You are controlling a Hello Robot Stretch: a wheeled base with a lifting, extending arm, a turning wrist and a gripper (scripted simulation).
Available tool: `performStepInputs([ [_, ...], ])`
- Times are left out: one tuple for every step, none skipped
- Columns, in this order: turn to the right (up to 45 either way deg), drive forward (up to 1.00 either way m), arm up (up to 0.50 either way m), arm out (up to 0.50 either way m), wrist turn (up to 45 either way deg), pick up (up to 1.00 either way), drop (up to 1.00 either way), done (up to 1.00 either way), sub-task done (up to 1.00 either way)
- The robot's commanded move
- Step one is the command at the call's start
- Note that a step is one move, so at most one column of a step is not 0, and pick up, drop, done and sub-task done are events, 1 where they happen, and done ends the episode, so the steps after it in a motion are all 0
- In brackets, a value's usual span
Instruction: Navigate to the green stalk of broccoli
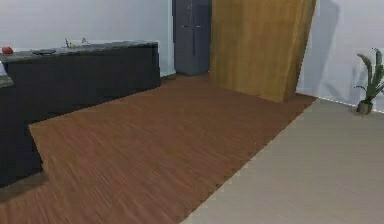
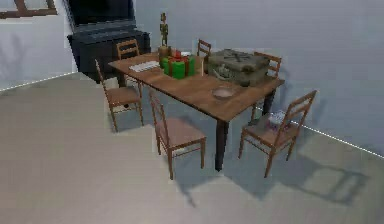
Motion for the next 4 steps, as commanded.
performStepInputs([
  [-42.0,0.00,0.00,0.00,0.0,0.00,0.00,0.00,0.00],
  [0.0,1.00,0.00,0.00,0.0,0.00,0.00,0.00,0.00],
  [-6.0,0.00,0.00,0.00,0.0,0.00,0.00,0.00,0.00],
  [0.0,0.65,0.00,0.00,0.0,0.00,0.00,0.00,0.00],
])
